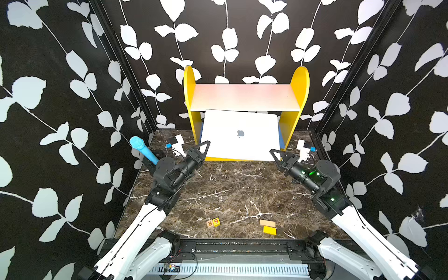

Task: Close the laptop lid and set it aside
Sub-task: Place the laptop on the shelf.

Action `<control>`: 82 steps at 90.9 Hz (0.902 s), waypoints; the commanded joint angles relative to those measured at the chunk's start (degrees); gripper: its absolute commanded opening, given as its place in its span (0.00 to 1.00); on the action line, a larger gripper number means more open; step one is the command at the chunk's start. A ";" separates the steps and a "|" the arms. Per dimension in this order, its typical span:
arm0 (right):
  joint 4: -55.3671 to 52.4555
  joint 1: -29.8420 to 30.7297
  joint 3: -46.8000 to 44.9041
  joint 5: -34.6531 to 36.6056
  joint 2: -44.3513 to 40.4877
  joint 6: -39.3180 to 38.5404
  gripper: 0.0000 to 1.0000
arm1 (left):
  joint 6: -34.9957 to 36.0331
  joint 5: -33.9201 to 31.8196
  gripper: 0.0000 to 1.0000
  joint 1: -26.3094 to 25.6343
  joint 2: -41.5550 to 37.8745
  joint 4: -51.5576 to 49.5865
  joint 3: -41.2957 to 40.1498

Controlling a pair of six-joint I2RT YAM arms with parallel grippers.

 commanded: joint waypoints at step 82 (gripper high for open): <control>-4.79 0.51 13.02 -6.37 8.00 -10.82 0.00 | 6.99 7.86 0.00 -3.09 11.33 6.81 12.06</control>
